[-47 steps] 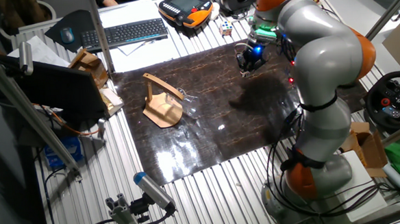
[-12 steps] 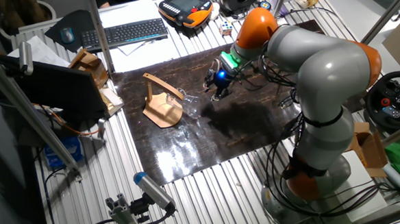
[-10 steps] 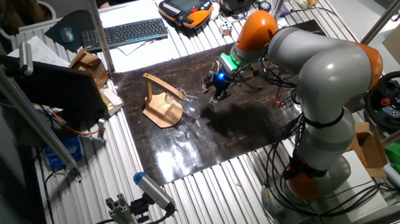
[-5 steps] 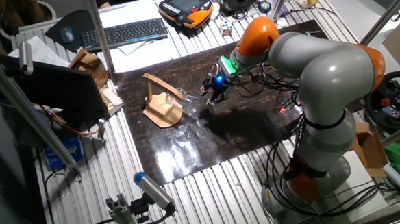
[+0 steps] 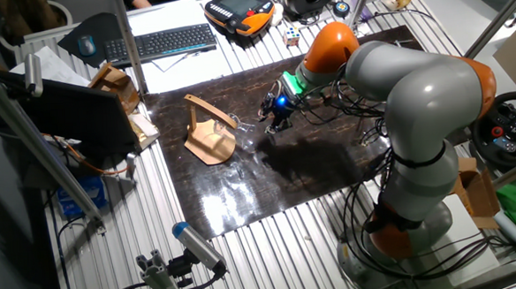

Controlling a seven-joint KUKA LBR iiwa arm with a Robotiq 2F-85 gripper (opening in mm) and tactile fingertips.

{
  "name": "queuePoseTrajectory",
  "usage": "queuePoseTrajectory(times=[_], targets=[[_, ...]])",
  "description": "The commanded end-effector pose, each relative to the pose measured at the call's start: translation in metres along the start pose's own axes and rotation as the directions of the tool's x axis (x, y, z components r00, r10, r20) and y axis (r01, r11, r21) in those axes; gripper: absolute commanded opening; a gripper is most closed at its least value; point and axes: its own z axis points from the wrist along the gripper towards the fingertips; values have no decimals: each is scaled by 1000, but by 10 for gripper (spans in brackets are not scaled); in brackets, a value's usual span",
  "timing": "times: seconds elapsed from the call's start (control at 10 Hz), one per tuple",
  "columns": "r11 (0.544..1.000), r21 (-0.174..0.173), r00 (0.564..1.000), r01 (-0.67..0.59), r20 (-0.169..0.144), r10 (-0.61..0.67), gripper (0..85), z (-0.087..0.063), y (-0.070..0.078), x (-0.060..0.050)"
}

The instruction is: Take the cup off the cup rack

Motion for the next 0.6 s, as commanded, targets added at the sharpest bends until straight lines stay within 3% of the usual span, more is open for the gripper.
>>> queuePoseTrajectory(times=[0.0,0.5], targets=[[1000,3,1000,8,4,-8,450,0,0,0],[993,73,995,90,47,-93,513,0,0,0]])
